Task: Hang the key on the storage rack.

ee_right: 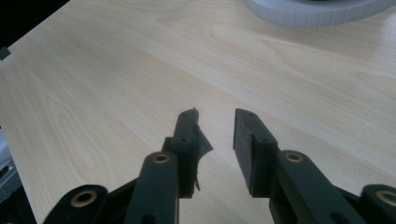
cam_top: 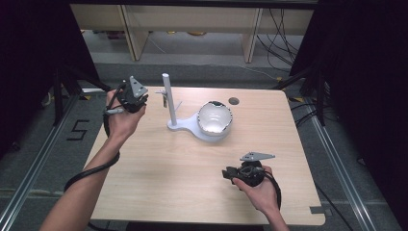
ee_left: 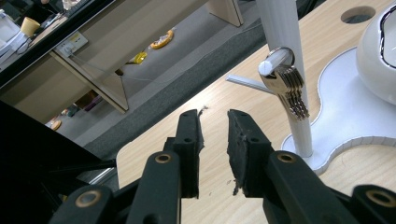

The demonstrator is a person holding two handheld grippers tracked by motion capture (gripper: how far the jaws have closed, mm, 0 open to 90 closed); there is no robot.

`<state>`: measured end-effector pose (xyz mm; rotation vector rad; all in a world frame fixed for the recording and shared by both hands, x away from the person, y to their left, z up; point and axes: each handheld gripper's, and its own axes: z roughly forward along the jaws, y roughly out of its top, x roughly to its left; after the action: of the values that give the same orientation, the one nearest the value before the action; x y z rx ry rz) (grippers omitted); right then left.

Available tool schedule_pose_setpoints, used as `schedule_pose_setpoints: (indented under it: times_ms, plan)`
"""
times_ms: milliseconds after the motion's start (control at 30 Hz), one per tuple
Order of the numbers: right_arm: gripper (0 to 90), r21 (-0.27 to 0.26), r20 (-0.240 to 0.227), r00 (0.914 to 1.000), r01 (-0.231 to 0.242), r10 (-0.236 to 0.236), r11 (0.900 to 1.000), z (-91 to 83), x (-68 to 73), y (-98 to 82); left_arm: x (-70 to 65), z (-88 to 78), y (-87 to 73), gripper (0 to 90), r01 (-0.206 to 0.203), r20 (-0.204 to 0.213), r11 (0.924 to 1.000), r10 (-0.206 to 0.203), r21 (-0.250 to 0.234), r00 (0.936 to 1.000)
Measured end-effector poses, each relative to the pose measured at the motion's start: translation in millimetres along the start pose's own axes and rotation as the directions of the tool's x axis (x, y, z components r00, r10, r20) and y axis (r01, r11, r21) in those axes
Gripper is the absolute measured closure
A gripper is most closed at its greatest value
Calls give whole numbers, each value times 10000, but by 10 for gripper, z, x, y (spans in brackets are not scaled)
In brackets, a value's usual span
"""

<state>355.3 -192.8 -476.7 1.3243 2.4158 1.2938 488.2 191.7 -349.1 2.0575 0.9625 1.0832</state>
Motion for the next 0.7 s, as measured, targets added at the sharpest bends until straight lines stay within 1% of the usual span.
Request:
schedule_pose_setpoints:
  times_ms: [33, 67, 100, 133, 167, 200, 233, 267, 300, 333, 367, 400, 433, 467, 500, 533, 567, 600, 633, 667, 700]
  plan:
    - [704, -14, 15, 10000, 21, -21, 10000, 2, -3, 1, -3, -16, -13, 725, 194, -41, 9998, -193, 67, 9998]
    - [700, -31, 120, 9998, 132, -131, 9999, -3, -6, 4, 15, -25, -26, 714, 141, 21, 9999, -141, -39, 9999]
    - [697, -29, 149, 9998, 153, -152, 9999, -3, -9, 4, 18, -33, -36, 710, 190, 36, 9998, -190, -66, 9998]
    - [697, -29, 149, 9998, 153, -152, 9999, -3, -9, 4, 18, -33, -36, 704, 190, 36, 9998, -190, -66, 9998]
    - [695, -47, 15, 9999, 112, -112, 9999, 9, -12, 2, 15, -55, -51, 704, 382, 33, 9993, -382, -34, 9993]
    - [690, -52, 96, 10000, 24, -24, 10000, 5, -13, 2, 23, -83, -65, 692, 444, 25, 9990, -443, -111, 9990]
    - [690, -52, 96, 10000, 24, -24, 10000, 5, -13, 2, 23, -83, -65, 689, 444, 25, 9990, -443, -111, 9990]
    - [686, -110, 121, 9998, 152, -151, 9998, 4, -38, 3, 28, -97, -71, 685, 506, 49, 9986, -506, -162, 9987]
    - [686, -110, 121, 9998, 152, -151, 9998, 4, -38, 3, 30, -103, -82, 685, 564, 28, 9979, -563, -303, 9984]
    - [681, -93, 78, 10000, -62, 62, 9999, -8, -40, -1, 36, -125, -94, 678, 585, 19, 9979, -585, -282, 9983]
    - [681, -93, 78, 10000, -62, 62, 9999, -8, -40, -1, 36, -125, -94, 674, 585, 19, 9979, -585, -282, 9983]
    - [674, -81, 250, 9997, 44, -42, 10000, -25, -60, -2, 43, -139, -120, 671, 695, 70, 9970, -693, -352, 9976]
    - [674, -81, 250, 9997, 44, -42, 10000, -25, -60, -2, 43, -139, -120, 666, 695, 70, 9970, -693, -352, 9976]
    - [670, -227, 84, 9999, 70, -68, 9997, -21, -71, -8, 47, -152, -129, 666, 720, 70, 9969, -718, -307, 9974]
    - [665, -142, 334, 9994, 108, -104, 9998, -45, -70, -7, 50, -161, -141, 661, 752, 72, 9967, -750, -320, 9972]
    - [660, -256, 182, 9998, -112, 117, 9996, -55, -72, -18, 55, -180, -162, 653, 780, 96, 9963, -777, -348, 9969]
    - [657, -282, 284, 9996, 41, -33, 9996, -72, -95, -17, 57, -187, -169, 646, 829, 118, 9959, -825, -369, 9965]
    - [653, -304, 373, 9993, 75, -64, 9995, -84, -100, -19, 63, -194, -181, 642, 869, 148, 9951, -863, -475, 9962]
    - [653, -304, 373, 9993, 75, -64, 9995, -84, -100, -19, 63, -194, -181, 639, 869, 148, 9951, -863, -475, 9962]
    - [643, -320, 447, 9990, 2, 12, 9995, -107, -114, -20, 72, -219, -202, 635, 956, 166, 9940, -948, -538, 9954]
    - [640, -468, 373, 9993, 61, -43, 9989, -110, -121, -21, 72, -219, -202, 629, 956, 166, 9940, -948, -538, 9954]
